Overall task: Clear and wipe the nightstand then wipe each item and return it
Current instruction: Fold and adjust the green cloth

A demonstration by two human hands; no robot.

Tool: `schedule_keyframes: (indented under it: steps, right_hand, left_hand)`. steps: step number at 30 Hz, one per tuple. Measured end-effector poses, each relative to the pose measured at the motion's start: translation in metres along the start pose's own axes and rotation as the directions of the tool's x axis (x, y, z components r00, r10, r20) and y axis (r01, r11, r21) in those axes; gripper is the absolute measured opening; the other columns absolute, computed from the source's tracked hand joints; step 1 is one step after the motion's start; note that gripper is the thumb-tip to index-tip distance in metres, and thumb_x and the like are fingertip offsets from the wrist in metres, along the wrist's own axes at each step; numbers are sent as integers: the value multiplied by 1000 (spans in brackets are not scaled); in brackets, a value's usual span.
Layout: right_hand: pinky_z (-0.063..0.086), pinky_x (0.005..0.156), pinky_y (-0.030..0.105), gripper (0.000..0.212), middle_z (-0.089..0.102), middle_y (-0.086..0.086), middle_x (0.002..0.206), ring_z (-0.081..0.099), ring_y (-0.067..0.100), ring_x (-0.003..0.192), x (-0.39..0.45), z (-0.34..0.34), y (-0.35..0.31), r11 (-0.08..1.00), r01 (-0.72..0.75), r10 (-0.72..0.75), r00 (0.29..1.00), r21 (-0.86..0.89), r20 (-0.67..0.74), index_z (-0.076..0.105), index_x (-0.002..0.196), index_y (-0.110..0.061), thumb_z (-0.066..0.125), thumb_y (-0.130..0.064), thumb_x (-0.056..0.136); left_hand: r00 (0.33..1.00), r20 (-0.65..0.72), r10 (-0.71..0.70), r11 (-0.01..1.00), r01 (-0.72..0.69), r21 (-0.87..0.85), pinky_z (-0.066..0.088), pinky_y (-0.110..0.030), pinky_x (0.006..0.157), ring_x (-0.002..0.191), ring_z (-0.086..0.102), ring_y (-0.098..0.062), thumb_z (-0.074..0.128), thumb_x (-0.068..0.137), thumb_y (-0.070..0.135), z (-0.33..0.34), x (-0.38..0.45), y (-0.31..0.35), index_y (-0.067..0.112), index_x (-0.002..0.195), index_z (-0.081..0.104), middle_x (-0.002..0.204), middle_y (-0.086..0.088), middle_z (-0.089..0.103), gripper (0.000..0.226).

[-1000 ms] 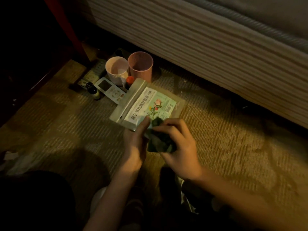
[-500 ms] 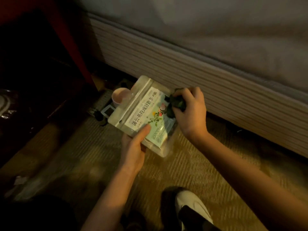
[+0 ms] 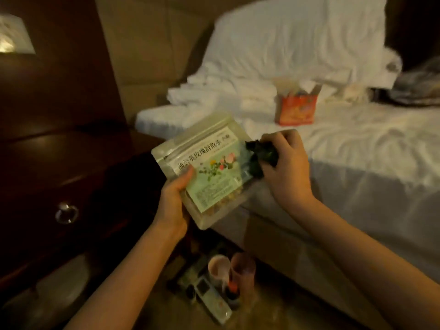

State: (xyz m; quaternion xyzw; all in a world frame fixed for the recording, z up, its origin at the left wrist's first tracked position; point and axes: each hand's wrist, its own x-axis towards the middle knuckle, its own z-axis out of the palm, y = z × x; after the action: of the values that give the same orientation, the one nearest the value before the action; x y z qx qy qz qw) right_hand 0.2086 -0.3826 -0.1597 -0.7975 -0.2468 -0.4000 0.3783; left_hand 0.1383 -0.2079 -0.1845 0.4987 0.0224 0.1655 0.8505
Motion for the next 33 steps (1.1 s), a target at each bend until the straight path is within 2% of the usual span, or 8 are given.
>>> schedule_keyframes:
  steps: [3,6,9,14,17,22,28,33]
  right_hand:
    - [32,73,21,33,52,14,105,52,31,97,25,-4,-12,998,-60,60,993,11,-97,63,100,-5,67,5,68]
    - [41,79,32,41,52,15,105,51,33,99,12,4,-18,993,-106,97,985,-51,-145,64,99,-7,70,9,62]
    - [47,79,40,47,53,13,103,50,32,99,-17,13,-18,992,-96,89,992,-81,-84,65,99,-8,72,11,57]
    - [44,74,24,51,51,4,106,49,19,97,-63,31,-46,966,257,-258,952,24,163,56,104,-17,71,-3,57]
    - [48,67,30,44,50,6,106,49,21,93,-61,33,-40,891,452,-453,877,46,162,55,104,-12,73,-10,64]
    - [52,74,37,36,53,11,103,54,28,96,-34,26,-13,987,158,-158,987,34,6,64,99,-6,64,-5,64]
    - [43,77,9,22,60,0,97,59,16,91,-6,6,5,954,-184,215,970,236,-113,67,94,-12,72,0,76]
    - [50,82,26,17,66,-3,94,61,8,93,-17,8,-41,880,-136,130,990,454,45,66,91,-24,72,-17,76]
  left_hand:
    - [999,9,-34,998,34,-59,56,-41,74,85,71,-25,49,91,18,21,12,25,16,100,66,91,-5,75,20]
    - [998,-31,-59,996,57,-62,58,-36,61,71,72,-22,47,95,16,34,15,22,15,101,65,81,-5,75,19]
    - [992,-98,-74,996,68,-66,57,-49,75,80,72,-29,52,92,17,33,12,7,10,111,64,91,-13,74,23]
    - [975,-222,-17,999,9,-34,50,-51,94,102,65,-37,63,86,20,25,16,-3,3,119,61,112,-22,66,38]
    - [982,-190,8,1000,-9,-6,52,-47,92,100,67,-33,67,83,22,24,17,-1,5,117,64,109,-18,69,38]
    - [982,-137,131,973,-101,205,57,-25,63,77,72,-14,69,83,14,24,9,3,17,98,69,85,0,74,16]
    - [985,67,160,876,-173,451,57,-26,63,77,72,-14,71,80,16,25,1,0,21,87,70,83,0,75,8]
    - [966,159,203,523,-244,817,56,-40,76,88,67,-17,70,55,50,26,5,-13,29,91,65,89,7,70,42]
